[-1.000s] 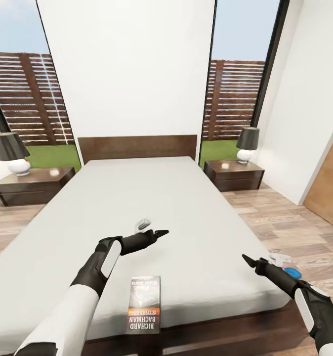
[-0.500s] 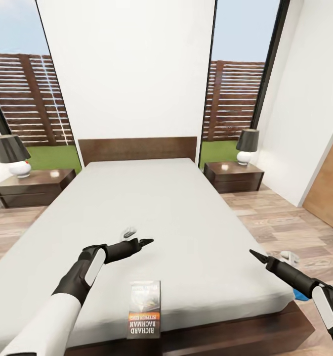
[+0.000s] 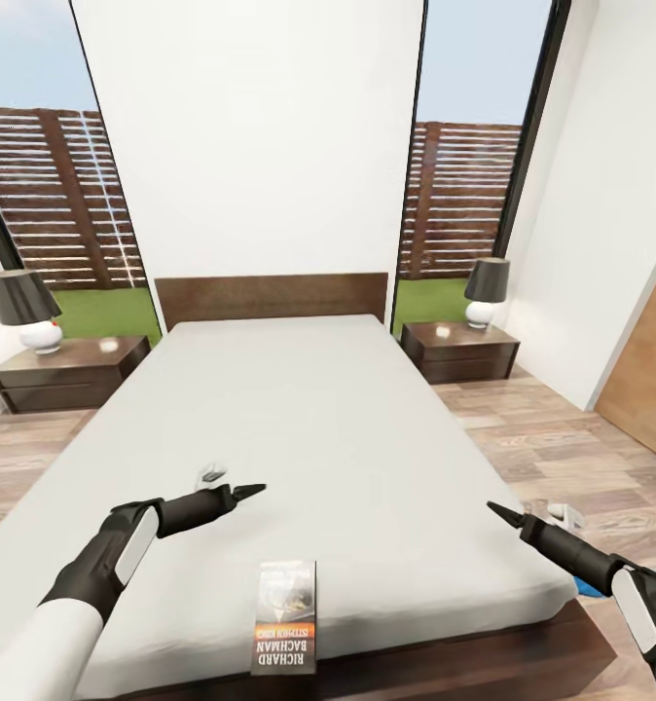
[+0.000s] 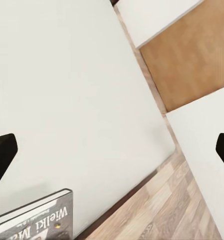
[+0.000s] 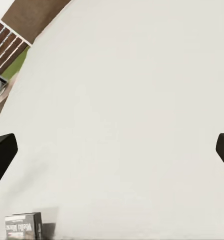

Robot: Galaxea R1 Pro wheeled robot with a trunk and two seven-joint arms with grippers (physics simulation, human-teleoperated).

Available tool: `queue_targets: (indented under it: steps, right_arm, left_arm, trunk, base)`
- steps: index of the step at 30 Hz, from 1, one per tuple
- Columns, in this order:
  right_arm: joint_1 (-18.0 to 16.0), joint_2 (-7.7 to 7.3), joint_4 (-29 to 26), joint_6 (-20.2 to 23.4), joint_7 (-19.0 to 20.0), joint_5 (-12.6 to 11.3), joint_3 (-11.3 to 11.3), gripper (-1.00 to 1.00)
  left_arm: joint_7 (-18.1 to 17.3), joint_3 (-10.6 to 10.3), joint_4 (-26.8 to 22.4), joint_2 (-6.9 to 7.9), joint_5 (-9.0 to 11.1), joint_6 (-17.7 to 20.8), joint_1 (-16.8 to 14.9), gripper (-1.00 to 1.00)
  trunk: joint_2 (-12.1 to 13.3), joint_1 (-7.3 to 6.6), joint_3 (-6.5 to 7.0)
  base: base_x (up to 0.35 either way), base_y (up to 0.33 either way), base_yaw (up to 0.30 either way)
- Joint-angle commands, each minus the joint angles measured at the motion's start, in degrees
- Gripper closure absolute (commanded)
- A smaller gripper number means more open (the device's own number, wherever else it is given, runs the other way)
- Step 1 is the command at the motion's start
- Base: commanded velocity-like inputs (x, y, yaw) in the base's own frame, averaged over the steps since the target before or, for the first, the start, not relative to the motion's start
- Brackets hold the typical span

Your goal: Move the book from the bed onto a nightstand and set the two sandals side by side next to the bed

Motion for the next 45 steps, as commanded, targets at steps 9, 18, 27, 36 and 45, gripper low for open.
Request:
queue_targets:
  steps: [9,18,27,36,45]
  right_arm:
    - [0.0,0.09,21.2,-4.1,0.0,0.0,-0.1,-1.00]
    - [0.0,0.16,23.9,-5.6,0.1,0.0,-0.1,-1.00]
    - [0.0,0.01,24.0,-5.6,1.9,0.0,-0.1,-1.00]
    - [0.0,0.00,23.9,-5.6,2.1,0.0,-0.1,-1.00]
    - [0.0,0.07,24.1,-5.6,2.2,0.0,-0.1,-1.00]
  left_arm:
    - [-1.3,0.0,3.5,0.91,0.1,-0.7,0.2,-1.00]
    - [-3.9,0.0,11.5,1.86,-3.4,-9.5,1.4,-1.00]
    - [-4.3,0.0,12.0,1.70,-6.1,-10.1,1.5,-1.00]
    - [-4.3,0.0,12.0,1.61,-6.2,-10.1,1.5,-1.00]
    - [-4.2,0.0,12.0,1.44,-6.2,-10.1,1.5,-1.00]
  trunk:
    - [3.6,-1.99,1.57]
    - [4.0,-2.21,1.75]
    - [4.0,-2.21,1.75]
    - [4.0,-2.21,1.75]
    - [4.0,-2.21,1.75]
  base:
    - [0.000,0.000,0.000]
    - [0.000,0.000,0.000]
    - [0.000,0.000,0.000]
    - [0.000,0.000,0.000]
    - [0.000,0.000,0.000]
